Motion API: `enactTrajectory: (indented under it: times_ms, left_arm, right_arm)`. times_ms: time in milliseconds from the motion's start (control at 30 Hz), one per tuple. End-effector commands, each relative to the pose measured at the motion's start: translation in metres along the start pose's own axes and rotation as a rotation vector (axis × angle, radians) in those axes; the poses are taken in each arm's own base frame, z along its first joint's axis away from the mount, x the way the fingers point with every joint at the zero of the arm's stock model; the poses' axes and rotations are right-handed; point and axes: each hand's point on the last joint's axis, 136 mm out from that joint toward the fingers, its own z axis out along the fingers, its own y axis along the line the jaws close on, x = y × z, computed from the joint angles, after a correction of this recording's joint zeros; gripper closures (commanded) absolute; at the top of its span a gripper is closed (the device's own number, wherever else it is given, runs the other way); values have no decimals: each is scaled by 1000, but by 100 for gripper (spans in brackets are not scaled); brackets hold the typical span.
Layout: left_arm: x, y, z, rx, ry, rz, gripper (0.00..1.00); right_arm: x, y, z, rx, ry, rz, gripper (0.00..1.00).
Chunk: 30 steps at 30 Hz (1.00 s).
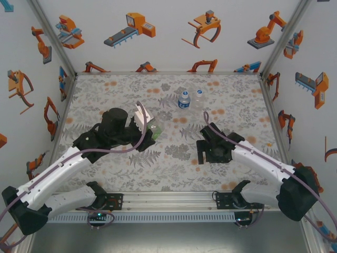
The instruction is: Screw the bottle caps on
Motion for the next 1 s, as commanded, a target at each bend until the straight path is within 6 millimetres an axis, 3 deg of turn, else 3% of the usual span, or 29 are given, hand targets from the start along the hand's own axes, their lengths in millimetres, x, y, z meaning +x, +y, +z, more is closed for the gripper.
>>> enactTrajectory:
  times_ms: [0,367,567,967]
  left_arm:
    - [7,6,-3,-36,11,67,100]
    - [18,16,-14,-114,31,97,98]
    - [16,20,-15,-140,32,115,98]
    - [17,21,-17,-145,33,117,98]
  right_arm:
    - [-2,-1,9,25,-18,47,29]
    - [-3,-7,33,68,-46,87,44]
    - [-1,-7,43,76,-34,87,47]
    - [-1,-7,48,86,-29,75,55]
